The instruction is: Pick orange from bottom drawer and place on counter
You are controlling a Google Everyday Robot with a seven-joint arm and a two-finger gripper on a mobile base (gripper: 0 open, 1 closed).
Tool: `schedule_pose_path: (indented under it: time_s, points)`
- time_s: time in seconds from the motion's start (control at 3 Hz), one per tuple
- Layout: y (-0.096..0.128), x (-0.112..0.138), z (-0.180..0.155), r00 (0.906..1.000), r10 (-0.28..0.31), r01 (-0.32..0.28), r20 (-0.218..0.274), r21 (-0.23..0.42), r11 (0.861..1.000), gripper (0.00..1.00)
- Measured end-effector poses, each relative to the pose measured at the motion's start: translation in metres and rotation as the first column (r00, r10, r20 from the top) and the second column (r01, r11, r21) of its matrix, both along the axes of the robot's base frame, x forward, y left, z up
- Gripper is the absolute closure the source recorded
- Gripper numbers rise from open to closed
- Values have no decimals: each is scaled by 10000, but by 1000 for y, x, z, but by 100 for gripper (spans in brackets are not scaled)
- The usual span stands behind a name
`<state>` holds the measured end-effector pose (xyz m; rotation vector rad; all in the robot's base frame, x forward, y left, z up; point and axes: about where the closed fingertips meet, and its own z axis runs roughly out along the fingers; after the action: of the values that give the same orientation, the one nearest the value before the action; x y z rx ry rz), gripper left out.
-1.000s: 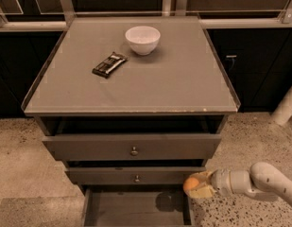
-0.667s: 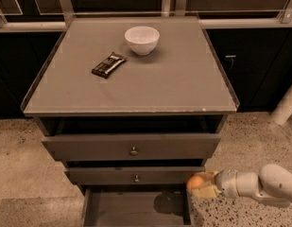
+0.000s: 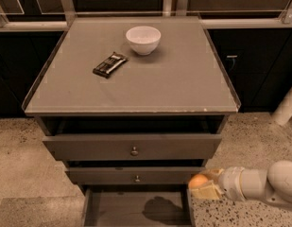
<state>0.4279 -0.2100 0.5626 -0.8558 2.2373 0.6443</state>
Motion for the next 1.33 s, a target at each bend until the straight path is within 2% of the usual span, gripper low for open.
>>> schedule_pose_path:
  time_s: [0.33, 0.67, 1.0, 1.33]
  points:
    - [-1, 23, 69, 9977, 670, -654, 72, -1362, 9885, 100]
    - [-1, 23, 68, 9978, 665, -651, 59, -1352, 9887, 100]
    - [11, 28, 109, 9915, 1075, -927, 727, -1824, 9788, 100]
    - [36, 37, 183, 9721, 2057, -1615, 1128, -3140, 9356, 100]
